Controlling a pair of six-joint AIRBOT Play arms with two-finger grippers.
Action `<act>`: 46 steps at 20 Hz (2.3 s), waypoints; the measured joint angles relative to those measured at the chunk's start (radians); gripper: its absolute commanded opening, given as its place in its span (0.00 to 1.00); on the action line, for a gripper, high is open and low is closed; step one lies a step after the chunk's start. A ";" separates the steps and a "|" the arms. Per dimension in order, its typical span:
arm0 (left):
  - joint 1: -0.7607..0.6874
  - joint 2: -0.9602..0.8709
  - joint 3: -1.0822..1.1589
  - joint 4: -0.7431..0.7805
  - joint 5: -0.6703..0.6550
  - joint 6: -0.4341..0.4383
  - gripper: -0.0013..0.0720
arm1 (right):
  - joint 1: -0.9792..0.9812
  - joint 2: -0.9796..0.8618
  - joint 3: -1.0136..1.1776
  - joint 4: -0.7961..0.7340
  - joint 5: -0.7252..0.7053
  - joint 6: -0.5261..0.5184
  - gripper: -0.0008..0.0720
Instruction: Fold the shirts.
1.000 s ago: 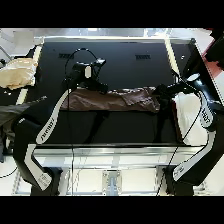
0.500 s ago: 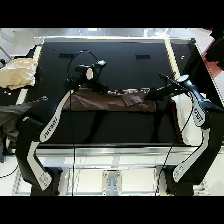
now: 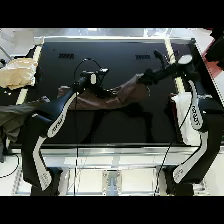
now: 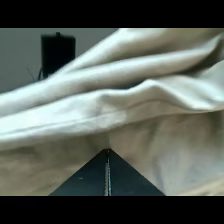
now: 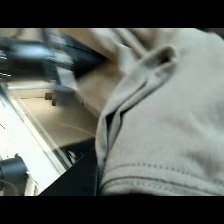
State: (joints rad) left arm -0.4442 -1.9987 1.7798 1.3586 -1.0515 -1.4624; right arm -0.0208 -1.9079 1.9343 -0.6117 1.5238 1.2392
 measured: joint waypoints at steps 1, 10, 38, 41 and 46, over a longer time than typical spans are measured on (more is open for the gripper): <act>0.000 -0.006 0.000 -0.003 0.004 0.001 0.03 | 0.031 0.003 0.050 0.004 0.003 0.023 0.04; 0.013 -0.007 0.000 0.006 0.012 0.015 0.03 | 0.319 0.010 0.151 -0.007 -0.108 0.102 0.04; 0.409 0.476 0.000 0.140 -0.144 0.027 0.03 | 0.491 -0.066 0.098 -0.235 -0.726 0.217 0.68; 0.409 0.476 0.000 0.140 -0.144 0.027 0.03 | 0.375 -0.104 0.050 -0.308 -0.603 0.304 0.69; 0.408 0.476 0.000 0.140 -0.143 0.027 0.03 | 0.295 -0.242 0.023 -0.152 -0.451 0.315 0.79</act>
State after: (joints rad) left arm -0.0360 -1.5223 1.7798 1.4986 -1.1950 -1.4349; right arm 0.2745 -2.1502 1.9575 -0.7639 1.0733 1.5539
